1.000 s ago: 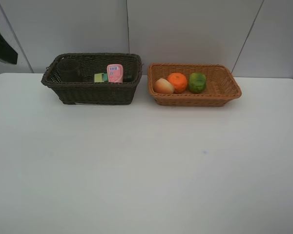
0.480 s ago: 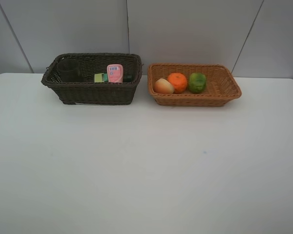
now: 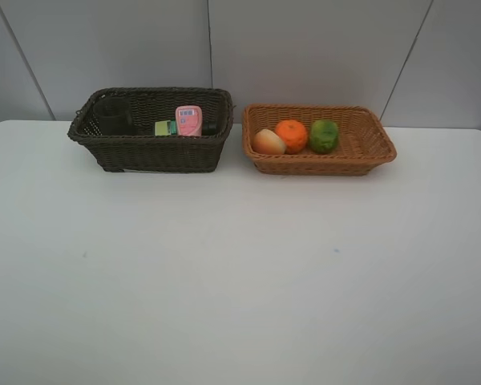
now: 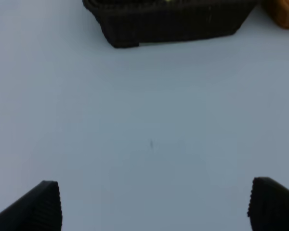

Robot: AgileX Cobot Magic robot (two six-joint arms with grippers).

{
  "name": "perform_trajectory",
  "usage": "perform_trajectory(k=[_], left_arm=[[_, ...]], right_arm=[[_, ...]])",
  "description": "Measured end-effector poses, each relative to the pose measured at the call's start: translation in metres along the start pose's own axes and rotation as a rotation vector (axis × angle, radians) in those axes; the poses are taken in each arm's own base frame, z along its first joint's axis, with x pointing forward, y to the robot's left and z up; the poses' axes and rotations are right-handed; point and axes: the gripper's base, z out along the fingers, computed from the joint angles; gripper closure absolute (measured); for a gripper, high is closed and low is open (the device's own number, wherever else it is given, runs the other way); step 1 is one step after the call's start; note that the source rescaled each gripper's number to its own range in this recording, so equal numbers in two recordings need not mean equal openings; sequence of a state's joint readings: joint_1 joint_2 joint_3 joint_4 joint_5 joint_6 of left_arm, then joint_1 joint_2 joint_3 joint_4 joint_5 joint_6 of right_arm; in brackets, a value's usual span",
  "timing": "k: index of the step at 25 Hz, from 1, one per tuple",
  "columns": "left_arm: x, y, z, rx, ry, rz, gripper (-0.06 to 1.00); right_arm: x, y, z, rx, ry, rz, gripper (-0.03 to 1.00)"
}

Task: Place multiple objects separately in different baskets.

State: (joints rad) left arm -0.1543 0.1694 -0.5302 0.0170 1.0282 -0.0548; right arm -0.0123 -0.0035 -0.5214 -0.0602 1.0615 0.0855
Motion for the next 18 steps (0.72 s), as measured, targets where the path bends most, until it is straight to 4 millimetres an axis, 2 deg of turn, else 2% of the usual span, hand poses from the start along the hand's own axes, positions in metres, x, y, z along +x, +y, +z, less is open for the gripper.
perform_trajectory(k=[5,11,18], left_arm=[[0.007,0.0,-0.003,0.002,0.018,0.012,-0.06],[0.021,0.001,-0.017,0.007,-0.103,0.01,-0.06],[0.022,0.001,-0.018,0.008,-0.114,0.01,-0.06]], right_arm=[[0.0,0.0,0.0,0.0,0.0,0.0,-0.03],[0.0,0.0,0.0,0.0,0.0,0.0,-0.03],[0.0,0.0,0.0,0.0,0.0,0.0,-0.03]])
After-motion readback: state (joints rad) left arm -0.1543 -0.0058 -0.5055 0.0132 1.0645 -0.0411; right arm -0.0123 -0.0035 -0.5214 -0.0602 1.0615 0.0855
